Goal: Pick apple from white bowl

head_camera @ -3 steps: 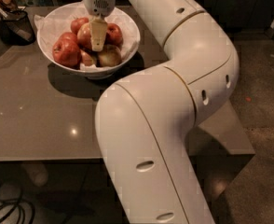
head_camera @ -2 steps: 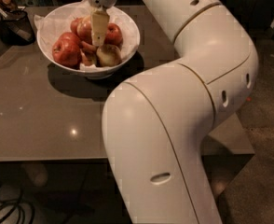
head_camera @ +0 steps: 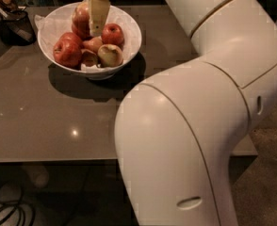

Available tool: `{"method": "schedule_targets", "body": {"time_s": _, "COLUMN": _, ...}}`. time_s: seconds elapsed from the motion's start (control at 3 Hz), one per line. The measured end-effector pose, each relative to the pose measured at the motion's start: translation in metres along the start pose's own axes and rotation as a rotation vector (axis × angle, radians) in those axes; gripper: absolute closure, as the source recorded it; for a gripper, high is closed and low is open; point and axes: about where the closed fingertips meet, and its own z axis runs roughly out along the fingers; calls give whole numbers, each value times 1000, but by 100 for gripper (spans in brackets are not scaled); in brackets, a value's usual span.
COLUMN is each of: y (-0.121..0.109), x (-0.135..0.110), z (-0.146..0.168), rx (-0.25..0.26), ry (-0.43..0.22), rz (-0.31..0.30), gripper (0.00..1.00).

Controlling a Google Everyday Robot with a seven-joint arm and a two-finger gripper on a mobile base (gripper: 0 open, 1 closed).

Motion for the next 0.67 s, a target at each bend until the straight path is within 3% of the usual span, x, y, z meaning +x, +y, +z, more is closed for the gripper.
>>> {"method": "schedule_targets", "body": {"time_s": 0.67, "y": 27, "x": -42, "z": -58, "rx": 43, "ry": -70, "rz": -132, "gripper": 100}}
